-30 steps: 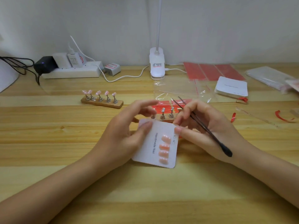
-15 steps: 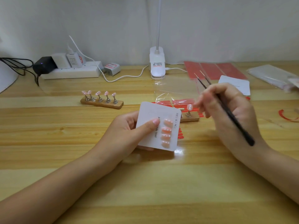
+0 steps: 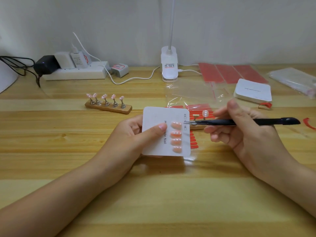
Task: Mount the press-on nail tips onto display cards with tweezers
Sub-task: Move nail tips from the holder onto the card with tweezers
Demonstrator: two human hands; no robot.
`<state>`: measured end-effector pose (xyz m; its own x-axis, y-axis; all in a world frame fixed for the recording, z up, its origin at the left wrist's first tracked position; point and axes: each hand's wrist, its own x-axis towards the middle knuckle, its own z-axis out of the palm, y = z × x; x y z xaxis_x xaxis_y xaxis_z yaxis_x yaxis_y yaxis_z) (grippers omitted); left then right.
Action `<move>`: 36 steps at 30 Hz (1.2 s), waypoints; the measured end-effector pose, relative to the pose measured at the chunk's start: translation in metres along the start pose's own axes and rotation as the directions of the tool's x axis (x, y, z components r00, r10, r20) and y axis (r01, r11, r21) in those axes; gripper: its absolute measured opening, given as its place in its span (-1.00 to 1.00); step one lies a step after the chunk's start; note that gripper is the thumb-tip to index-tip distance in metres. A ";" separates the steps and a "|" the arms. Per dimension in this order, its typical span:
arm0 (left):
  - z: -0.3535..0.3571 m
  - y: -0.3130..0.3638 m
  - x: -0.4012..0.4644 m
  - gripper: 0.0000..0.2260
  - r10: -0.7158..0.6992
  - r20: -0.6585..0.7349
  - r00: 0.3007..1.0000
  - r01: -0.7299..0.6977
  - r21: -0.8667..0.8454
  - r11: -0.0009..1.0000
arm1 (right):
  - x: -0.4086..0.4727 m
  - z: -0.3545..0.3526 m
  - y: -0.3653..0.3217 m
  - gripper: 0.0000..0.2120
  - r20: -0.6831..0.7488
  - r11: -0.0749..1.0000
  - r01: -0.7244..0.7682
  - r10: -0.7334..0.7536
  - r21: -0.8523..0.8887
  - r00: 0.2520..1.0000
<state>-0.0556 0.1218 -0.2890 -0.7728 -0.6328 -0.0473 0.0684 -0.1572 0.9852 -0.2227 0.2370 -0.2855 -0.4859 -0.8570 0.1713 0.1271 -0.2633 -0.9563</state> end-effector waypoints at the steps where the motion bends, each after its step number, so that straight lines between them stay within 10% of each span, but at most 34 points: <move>1: 0.000 0.000 0.000 -0.76 -0.002 0.001 1.000 0.002 -0.010 1.000 | 0.000 0.000 0.000 -0.74 -0.001 1.000 -0.001 0.001 -0.002 1.000; 36: 0.001 -0.001 0.000 -0.73 0.014 -0.001 1.000 -0.014 0.139 0.990 | 0.003 -0.002 0.002 -0.79 0.056 0.995 -0.084 0.081 0.049 0.995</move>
<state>-0.0567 0.1226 -0.2900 -0.7712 -0.6357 -0.0339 -0.0093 -0.0419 0.9991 -0.2251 0.2349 -0.2877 -0.4245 -0.8992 0.1064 0.2101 -0.2121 -0.9544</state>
